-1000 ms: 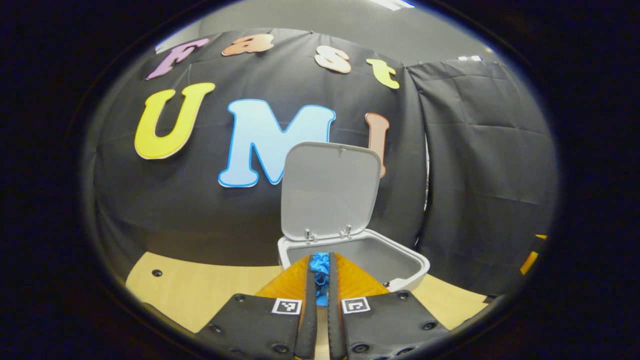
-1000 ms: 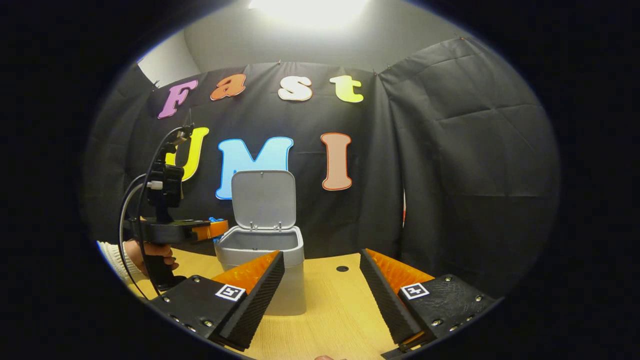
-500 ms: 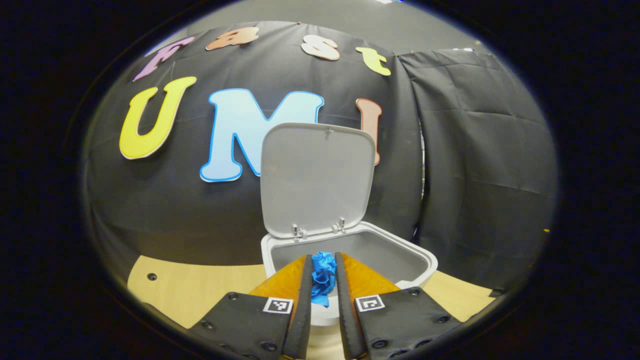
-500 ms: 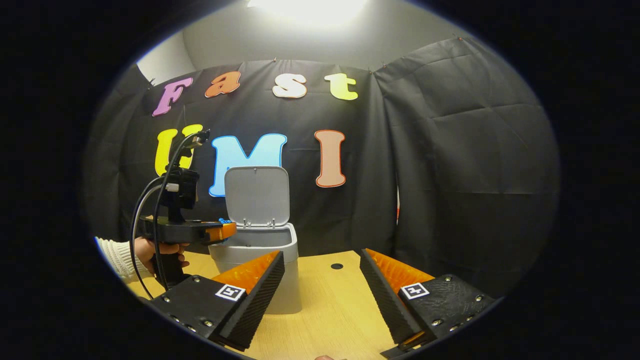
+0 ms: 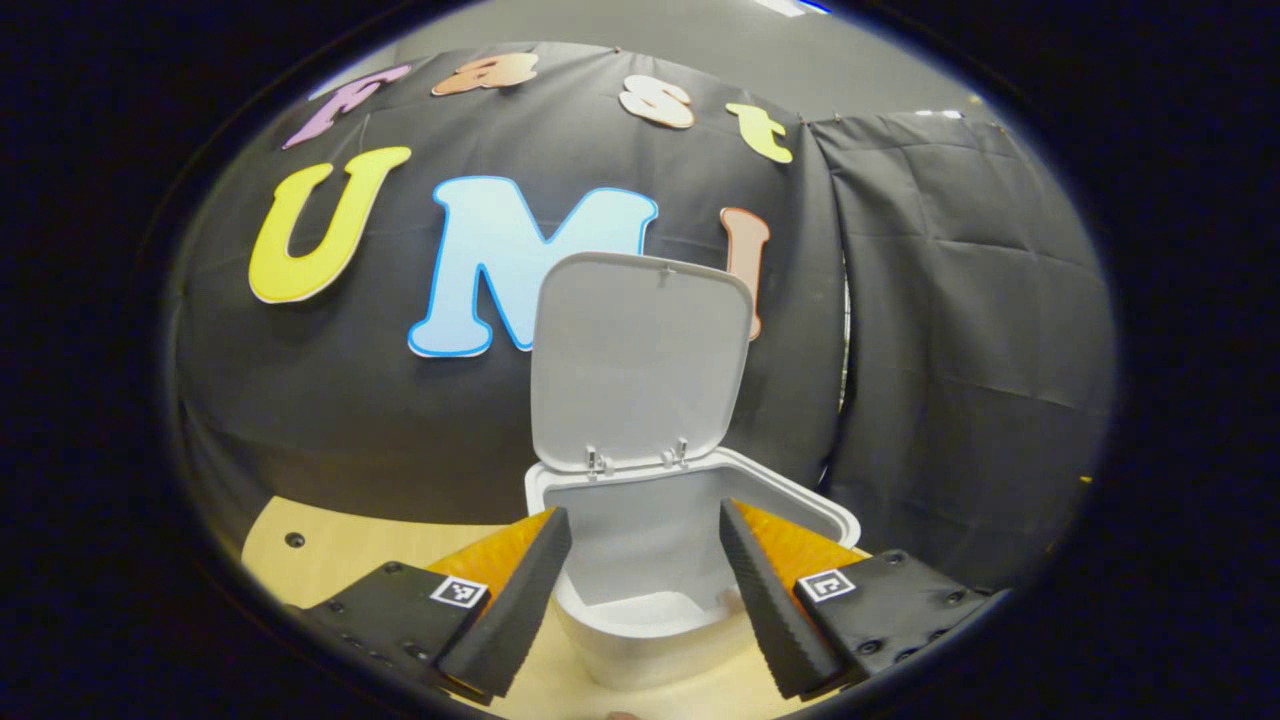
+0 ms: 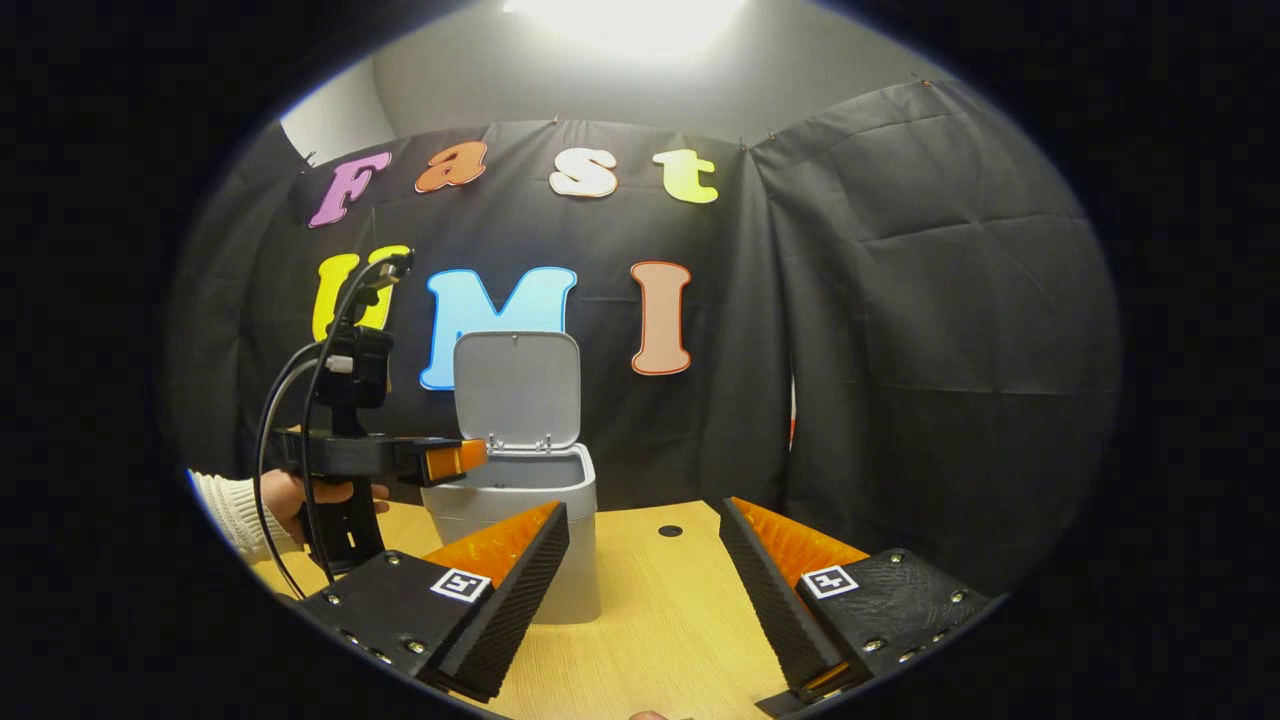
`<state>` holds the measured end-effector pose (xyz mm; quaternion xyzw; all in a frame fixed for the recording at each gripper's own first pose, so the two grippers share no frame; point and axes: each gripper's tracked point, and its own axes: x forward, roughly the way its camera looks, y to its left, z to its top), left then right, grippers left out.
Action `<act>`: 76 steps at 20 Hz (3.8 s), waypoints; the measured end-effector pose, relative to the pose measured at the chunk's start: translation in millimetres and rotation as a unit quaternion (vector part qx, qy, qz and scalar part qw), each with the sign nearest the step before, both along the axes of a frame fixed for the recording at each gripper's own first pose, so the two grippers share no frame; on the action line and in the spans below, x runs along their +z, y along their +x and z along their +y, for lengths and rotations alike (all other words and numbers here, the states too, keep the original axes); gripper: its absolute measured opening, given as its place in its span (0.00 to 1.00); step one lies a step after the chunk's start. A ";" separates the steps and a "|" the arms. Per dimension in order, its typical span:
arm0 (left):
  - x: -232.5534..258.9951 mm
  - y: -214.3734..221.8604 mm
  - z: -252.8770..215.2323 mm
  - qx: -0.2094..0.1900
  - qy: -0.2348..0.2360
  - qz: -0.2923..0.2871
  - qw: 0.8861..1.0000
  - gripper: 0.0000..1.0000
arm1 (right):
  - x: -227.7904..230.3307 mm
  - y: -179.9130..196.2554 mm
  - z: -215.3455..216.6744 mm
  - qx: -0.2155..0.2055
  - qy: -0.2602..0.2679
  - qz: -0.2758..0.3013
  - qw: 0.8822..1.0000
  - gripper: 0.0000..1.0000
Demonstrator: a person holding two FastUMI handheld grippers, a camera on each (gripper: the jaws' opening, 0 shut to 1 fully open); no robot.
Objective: Press the lid of the desktop garbage bin to open it, pick up the crumpled paper on the desktop and throw it into the bin, then pick up the pop can on the desktop and drop it into the bin, and finally close the garbage bin lid.
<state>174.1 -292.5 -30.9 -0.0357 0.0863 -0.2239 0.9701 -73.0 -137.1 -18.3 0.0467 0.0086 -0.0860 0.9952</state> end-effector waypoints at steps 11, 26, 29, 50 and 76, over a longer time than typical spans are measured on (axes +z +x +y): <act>30.8 -80.0 100.1 0.065 0.006 -0.049 0.997 0.96 | 3.4 4.2 71.6 0.086 -0.001 -0.006 0.996 0.97; 19.4 -164.9 243.7 0.145 0.024 -0.042 0.988 0.96 | -50.3 19.0 197.6 0.191 -0.001 0.083 0.978 0.98; 22.7 -175.5 254.4 0.164 0.025 -0.045 0.985 0.96 | -66.4 20.5 224.1 0.235 -0.005 0.107 0.966 0.97; 9.4 -218.2 292.2 0.240 0.015 -0.022 0.971 0.95 | -207.4 30.5 267.2 0.321 -0.050 0.301 0.897 0.98; 12.2 -215.0 274.6 0.229 0.004 -0.030 0.973 0.96 | -61.2 36.9 211.3 0.288 -0.018 0.160 0.944 0.83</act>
